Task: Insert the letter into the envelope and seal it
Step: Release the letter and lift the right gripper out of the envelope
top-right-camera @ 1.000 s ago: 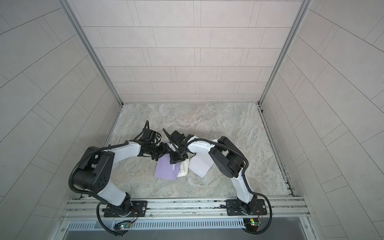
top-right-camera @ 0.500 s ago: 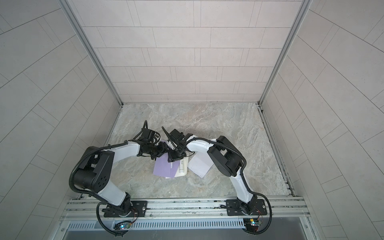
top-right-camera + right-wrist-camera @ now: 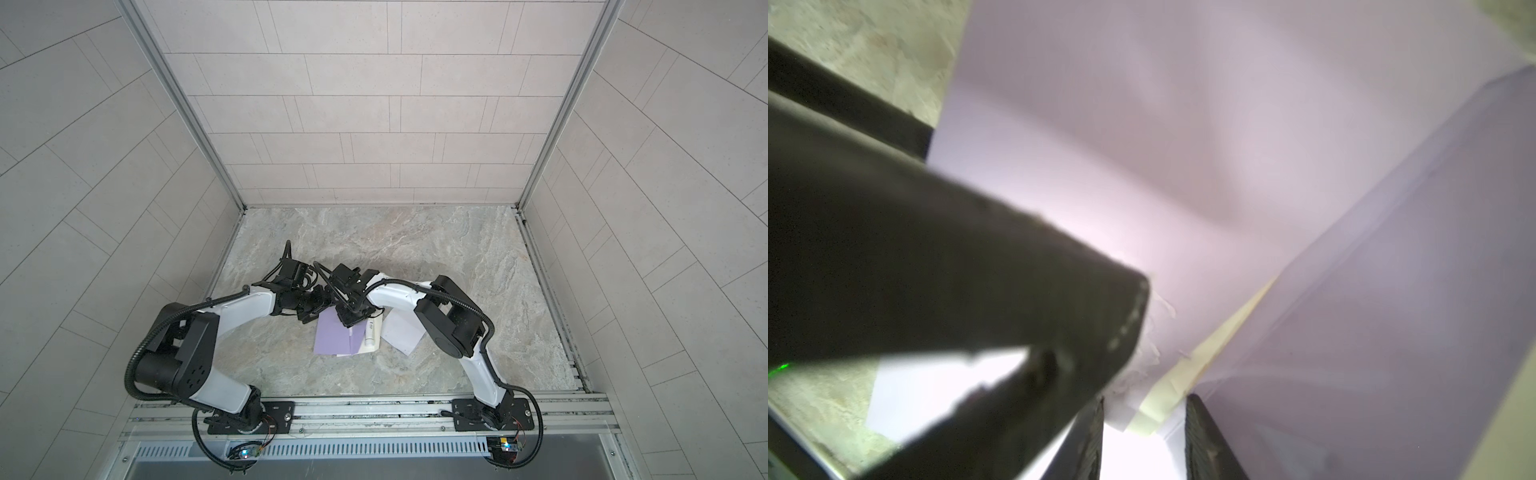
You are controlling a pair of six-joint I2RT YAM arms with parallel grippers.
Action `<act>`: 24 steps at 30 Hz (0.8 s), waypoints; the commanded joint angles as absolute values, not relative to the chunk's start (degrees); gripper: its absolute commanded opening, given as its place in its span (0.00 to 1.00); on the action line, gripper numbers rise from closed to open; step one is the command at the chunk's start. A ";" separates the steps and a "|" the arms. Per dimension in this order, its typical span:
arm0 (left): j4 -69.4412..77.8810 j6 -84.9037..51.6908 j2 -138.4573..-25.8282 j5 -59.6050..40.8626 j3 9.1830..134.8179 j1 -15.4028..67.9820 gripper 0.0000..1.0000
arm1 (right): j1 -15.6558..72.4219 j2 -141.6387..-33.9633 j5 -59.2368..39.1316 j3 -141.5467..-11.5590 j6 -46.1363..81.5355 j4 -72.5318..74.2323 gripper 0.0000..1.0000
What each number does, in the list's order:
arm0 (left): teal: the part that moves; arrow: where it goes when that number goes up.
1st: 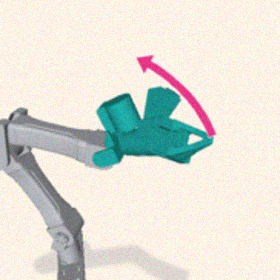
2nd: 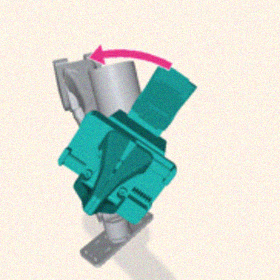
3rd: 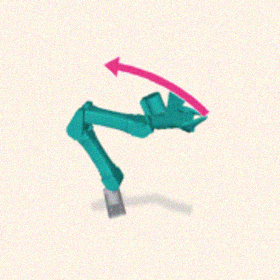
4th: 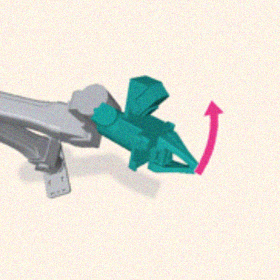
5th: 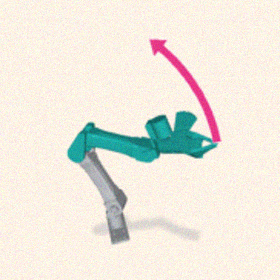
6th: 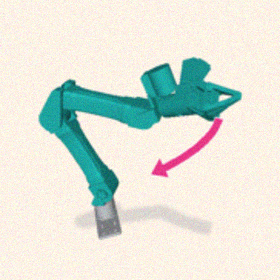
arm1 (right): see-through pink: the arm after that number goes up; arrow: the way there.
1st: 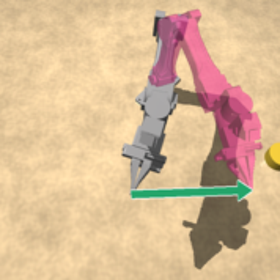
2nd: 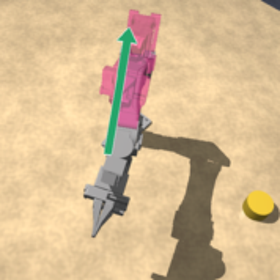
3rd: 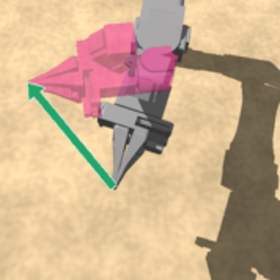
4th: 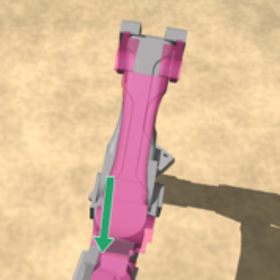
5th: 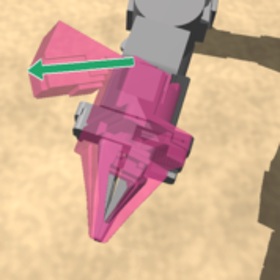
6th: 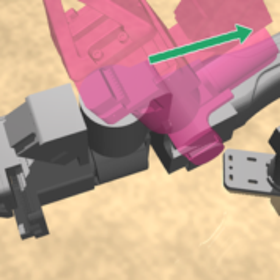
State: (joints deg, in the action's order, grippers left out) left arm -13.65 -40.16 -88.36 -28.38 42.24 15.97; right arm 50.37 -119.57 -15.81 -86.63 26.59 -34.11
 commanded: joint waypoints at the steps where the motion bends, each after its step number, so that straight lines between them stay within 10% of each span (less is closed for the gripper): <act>1: -24.87 -36.80 -90.58 -21.34 40.37 15.98 0.82 | 50.46 -118.71 -13.62 -84.75 24.82 -39.22 0.36; 13: -27.81 -35.78 -96.88 -22.21 42.08 16.74 0.56 | 45.60 -117.92 -28.99 -83.49 31.62 -34.01 0.39; 24: -29.42 -35.86 -99.20 -22.28 43.33 17.99 0.56 | 44.73 -122.66 -35.24 -86.31 37.79 -29.12 0.38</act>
State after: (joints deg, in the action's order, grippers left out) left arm -21.82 -36.36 -93.62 -26.24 47.27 16.69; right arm 44.16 -120.31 -32.88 -85.12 35.51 -31.05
